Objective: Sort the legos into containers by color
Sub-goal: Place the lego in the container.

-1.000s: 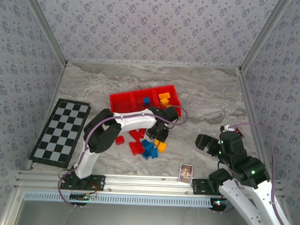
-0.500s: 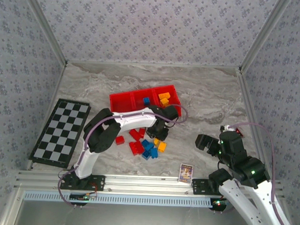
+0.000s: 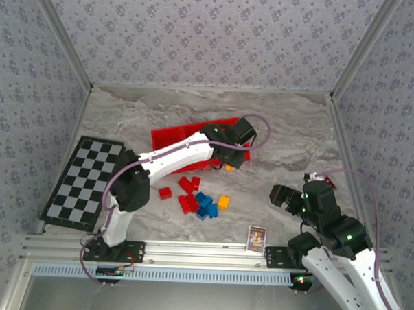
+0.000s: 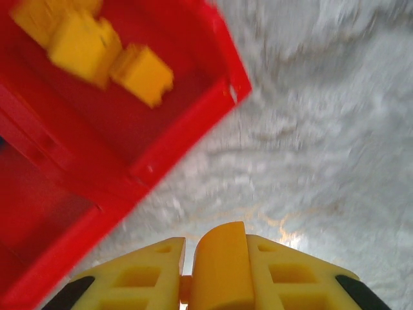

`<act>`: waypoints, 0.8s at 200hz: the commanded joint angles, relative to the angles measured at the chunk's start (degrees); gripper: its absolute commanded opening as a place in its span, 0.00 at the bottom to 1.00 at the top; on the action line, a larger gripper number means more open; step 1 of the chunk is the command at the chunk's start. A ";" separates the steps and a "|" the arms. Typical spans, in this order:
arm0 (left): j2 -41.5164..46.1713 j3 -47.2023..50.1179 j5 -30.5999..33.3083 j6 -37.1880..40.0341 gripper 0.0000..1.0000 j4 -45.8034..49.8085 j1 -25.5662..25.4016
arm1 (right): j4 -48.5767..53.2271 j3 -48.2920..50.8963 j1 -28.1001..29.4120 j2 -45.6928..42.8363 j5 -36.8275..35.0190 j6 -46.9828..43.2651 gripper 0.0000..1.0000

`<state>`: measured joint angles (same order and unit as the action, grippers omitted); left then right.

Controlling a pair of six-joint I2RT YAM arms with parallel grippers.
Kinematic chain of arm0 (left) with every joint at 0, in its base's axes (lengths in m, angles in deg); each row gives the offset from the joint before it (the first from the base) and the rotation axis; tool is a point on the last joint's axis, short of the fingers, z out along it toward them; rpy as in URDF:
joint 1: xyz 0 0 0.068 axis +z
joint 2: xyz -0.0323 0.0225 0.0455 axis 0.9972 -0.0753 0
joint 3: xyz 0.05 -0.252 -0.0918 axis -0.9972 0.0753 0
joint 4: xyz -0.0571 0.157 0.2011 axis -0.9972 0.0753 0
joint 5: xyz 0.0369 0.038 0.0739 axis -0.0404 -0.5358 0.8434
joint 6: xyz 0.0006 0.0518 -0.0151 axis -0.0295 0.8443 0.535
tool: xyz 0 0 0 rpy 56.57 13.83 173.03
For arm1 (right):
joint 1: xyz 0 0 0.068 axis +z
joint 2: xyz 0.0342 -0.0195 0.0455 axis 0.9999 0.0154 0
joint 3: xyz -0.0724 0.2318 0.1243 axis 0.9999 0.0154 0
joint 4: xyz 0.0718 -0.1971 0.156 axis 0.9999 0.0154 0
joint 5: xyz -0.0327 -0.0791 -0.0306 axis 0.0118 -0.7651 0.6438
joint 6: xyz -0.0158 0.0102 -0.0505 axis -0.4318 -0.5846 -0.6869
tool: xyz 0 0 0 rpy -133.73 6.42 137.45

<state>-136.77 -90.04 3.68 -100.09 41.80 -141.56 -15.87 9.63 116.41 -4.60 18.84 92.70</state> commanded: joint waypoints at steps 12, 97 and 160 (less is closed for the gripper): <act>-4.25 -9.16 5.77 3.23 0.16 -3.12 3.26 | 1.52 -0.99 0.41 -0.72 -0.56 0.96 1.00; -18.44 -26.76 8.44 1.29 0.14 -5.01 8.18 | 3.12 -2.17 0.33 -4.03 1.84 2.90 1.00; -20.60 -26.73 8.83 0.11 0.31 -7.51 9.21 | 3.78 -2.34 0.31 -4.50 0.74 3.11 1.00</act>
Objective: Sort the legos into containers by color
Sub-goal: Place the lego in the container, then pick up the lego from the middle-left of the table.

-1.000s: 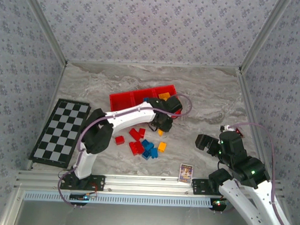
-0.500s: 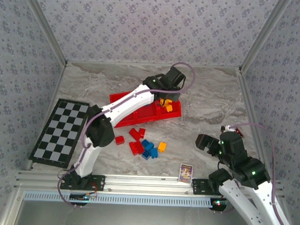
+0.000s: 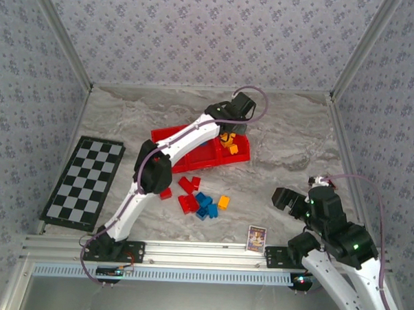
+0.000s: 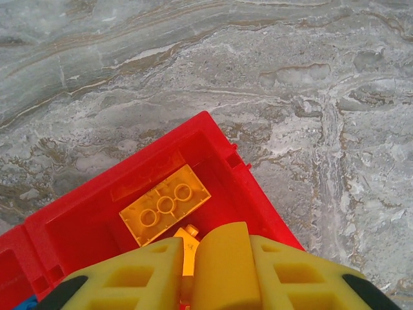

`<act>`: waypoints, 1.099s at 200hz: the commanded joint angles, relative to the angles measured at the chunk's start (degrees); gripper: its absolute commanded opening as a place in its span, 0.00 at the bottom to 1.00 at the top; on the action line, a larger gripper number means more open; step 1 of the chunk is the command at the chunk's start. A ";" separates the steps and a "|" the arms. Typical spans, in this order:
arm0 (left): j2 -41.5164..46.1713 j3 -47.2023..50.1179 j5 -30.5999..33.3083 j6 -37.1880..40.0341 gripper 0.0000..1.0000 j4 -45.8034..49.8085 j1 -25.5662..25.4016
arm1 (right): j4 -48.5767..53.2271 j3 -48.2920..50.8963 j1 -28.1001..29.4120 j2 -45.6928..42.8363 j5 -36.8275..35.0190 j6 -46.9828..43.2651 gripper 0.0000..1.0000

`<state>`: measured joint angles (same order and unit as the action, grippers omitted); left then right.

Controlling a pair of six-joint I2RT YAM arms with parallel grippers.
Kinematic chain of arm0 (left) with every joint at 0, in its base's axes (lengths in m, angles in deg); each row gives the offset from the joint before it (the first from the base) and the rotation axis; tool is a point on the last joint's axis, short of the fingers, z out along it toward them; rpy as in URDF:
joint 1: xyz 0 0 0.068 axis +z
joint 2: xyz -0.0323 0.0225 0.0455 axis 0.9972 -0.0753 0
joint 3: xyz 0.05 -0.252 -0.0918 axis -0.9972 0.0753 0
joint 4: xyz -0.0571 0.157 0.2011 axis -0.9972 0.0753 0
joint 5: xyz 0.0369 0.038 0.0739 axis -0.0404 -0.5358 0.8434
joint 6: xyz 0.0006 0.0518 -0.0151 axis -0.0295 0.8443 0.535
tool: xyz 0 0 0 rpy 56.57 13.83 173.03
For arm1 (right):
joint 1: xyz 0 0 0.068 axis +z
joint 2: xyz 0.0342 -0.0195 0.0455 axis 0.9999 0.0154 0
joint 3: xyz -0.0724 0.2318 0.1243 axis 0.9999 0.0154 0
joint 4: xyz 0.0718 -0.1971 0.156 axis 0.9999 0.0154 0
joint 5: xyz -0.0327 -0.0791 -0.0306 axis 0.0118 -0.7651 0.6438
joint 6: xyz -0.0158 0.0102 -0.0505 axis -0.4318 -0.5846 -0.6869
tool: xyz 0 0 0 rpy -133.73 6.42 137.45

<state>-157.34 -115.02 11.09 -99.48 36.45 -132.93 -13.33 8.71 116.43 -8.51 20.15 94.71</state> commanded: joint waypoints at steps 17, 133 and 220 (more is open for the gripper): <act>0.16 -1.66 1.42 -0.50 0.35 -2.17 0.83 | 1.50 -1.67 0.34 -0.61 -0.78 1.00 1.00; 26.72 32.09 0.67 4.72 1.00 -19.26 -1.87 | 3.19 -2.02 0.30 -0.25 -0.95 1.14 1.00; 39.72 49.05 -4.27 1.12 1.00 -4.71 -9.59 | 8.19 -2.68 0.32 0.55 -1.73 0.65 1.00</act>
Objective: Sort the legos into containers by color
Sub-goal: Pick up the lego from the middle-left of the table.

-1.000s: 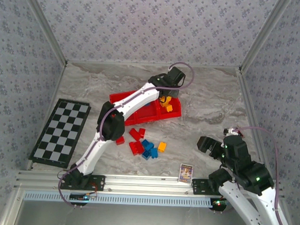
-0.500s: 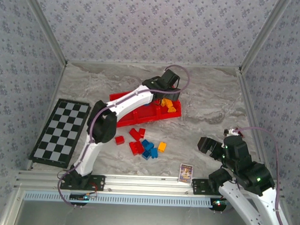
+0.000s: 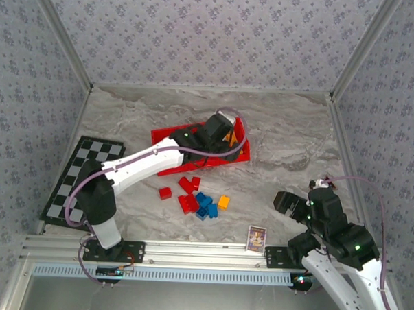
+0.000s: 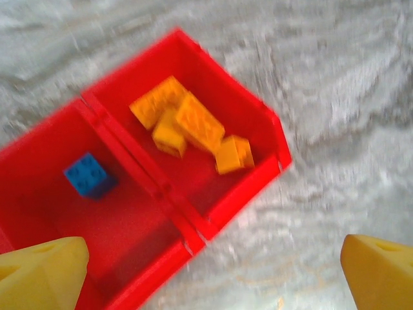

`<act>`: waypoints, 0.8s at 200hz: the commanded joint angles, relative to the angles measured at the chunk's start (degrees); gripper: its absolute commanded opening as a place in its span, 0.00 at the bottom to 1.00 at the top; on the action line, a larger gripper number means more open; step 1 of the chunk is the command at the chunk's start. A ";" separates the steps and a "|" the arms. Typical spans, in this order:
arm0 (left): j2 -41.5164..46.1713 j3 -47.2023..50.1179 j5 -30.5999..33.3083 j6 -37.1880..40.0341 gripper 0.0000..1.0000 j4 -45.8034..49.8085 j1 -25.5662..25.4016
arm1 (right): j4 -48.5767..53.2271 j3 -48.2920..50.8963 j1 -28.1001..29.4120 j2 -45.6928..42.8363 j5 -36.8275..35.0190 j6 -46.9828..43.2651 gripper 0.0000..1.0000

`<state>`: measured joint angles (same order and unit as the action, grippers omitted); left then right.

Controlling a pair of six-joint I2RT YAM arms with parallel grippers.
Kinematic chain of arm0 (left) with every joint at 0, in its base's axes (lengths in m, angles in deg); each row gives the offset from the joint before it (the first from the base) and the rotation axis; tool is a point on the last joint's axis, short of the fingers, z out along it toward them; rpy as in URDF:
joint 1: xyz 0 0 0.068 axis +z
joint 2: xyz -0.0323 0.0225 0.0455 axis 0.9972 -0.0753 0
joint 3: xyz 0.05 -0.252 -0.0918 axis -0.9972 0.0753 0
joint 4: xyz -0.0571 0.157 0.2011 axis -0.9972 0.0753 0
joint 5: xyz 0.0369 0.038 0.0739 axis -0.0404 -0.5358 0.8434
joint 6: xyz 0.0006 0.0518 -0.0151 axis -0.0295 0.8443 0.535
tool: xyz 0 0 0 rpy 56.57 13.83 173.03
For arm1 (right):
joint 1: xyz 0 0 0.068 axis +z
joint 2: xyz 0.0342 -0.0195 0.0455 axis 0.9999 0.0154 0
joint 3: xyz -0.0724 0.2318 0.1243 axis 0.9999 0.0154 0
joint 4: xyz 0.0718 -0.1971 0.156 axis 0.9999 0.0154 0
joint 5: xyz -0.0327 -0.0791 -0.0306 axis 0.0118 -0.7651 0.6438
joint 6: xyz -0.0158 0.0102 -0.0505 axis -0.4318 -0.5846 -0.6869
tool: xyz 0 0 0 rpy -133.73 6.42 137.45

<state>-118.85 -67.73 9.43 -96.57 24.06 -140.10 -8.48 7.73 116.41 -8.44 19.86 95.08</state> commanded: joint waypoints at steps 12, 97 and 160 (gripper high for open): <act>0.81 1.91 -2.40 -3.07 0.99 11.22 -4.31 | 3.20 -1.70 0.33 0.57 -1.62 0.36 1.00; -2.34 6.73 -10.30 -13.14 0.84 13.89 -9.61 | 3.41 -1.52 0.20 1.27 -2.34 0.60 1.00; -10.55 2.22 -13.93 -16.43 0.73 13.96 -10.71 | 2.47 -1.59 0.09 2.86 -2.94 -0.19 1.00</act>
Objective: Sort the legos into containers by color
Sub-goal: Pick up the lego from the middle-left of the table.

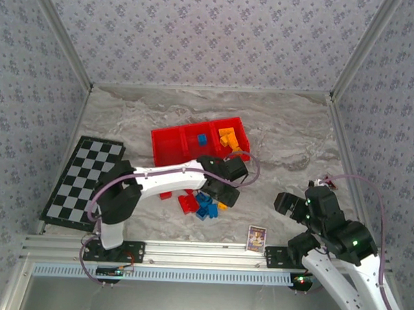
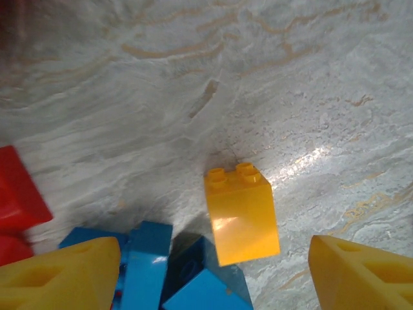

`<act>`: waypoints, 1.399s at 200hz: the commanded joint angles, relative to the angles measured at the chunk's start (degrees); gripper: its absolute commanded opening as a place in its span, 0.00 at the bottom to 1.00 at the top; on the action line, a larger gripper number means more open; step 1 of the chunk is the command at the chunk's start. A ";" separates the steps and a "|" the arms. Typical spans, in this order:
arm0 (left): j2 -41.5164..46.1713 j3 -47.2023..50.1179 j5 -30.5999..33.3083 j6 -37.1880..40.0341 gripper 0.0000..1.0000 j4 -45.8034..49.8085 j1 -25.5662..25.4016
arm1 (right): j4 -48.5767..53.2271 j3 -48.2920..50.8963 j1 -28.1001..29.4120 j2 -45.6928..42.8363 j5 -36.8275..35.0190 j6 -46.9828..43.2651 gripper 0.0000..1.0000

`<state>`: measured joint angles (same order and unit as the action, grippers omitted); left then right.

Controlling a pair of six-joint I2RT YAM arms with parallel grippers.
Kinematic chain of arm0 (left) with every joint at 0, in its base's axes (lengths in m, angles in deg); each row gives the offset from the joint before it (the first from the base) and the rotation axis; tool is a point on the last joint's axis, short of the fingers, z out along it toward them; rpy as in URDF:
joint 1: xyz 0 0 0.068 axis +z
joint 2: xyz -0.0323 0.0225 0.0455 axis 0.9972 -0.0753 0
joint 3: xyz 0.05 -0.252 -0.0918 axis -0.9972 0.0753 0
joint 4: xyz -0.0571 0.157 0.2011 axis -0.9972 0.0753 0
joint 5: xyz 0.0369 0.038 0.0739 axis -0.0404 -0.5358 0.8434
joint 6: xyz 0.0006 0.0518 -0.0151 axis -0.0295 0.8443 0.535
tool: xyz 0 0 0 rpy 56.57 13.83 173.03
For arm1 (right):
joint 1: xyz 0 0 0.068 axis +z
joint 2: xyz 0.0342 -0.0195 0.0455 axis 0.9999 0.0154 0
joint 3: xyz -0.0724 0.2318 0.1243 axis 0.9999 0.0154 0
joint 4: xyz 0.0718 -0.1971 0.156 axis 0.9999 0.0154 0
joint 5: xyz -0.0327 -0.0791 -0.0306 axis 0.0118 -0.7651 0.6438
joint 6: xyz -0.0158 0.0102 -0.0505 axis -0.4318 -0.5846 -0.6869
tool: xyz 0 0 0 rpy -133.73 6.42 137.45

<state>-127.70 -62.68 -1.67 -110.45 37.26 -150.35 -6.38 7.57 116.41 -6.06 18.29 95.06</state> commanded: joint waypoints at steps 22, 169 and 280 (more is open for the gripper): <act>-3.24 -3.19 -3.22 -4.00 0.71 0.87 -0.64 | 0.55 -1.46 0.05 0.47 -1.03 -0.25 1.00; -8.48 -4.62 -2.63 -6.49 0.57 2.36 -0.91 | 0.55 -1.31 -0.13 0.22 1.26 -0.34 1.00; -11.00 -5.16 -1.48 -7.29 0.44 2.63 -0.81 | 0.46 -1.37 -0.31 -0.20 1.44 -0.16 1.00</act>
<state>-137.91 -66.87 -4.23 -116.94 38.42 -150.74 -6.40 7.57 116.36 -5.84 19.51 95.06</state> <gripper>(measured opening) 0.439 0.996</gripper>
